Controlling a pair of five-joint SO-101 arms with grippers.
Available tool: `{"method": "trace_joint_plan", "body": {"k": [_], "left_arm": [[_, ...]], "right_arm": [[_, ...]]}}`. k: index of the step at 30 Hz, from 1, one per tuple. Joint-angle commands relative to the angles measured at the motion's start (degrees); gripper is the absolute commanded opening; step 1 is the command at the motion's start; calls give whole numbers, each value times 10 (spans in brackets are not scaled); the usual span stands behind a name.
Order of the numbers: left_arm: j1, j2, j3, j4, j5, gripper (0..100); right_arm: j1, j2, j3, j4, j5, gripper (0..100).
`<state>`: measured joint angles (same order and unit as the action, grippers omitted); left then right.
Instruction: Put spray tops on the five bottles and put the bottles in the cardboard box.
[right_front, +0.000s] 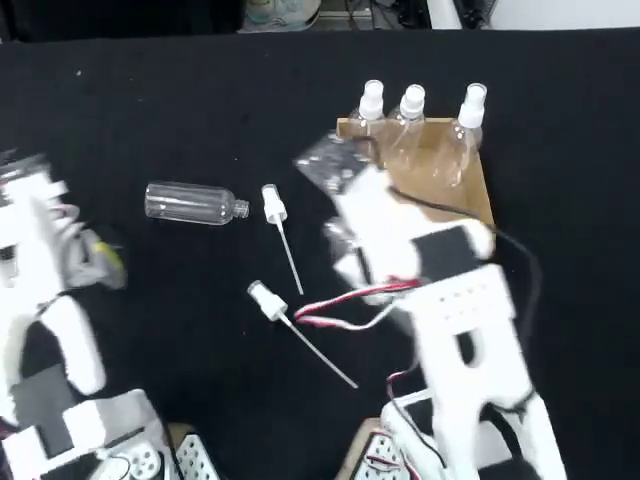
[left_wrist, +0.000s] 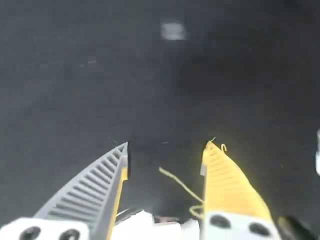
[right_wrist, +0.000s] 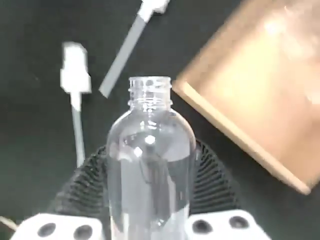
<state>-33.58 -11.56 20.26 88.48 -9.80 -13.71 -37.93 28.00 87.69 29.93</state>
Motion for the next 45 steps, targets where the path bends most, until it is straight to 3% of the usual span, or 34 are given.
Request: {"method": "trace_joint_plan", "body": {"k": [1,8,14,17,22,32,41,45], "left_arm": [[170,-27,-4,6,40,232],[383,-20,-7,-22,156,236],[508,-20,10,-44,388,236],[545,-20,37,-109,480,236],[549,-20,130,-244,504,236],[506,4,246,-404,569,237],[509,111,205,-395,601,227],[502,111,167,-324,579,85]], "right_arm": [[114,-32,1,41,94,11],[296,-32,3,43,193,11],[382,-32,4,42,229,11],[398,-32,13,41,252,11],[414,-32,23,19,265,11],[415,-35,65,-30,263,11],[416,-35,68,-27,259,11],[415,-35,68,-27,259,11]]}}
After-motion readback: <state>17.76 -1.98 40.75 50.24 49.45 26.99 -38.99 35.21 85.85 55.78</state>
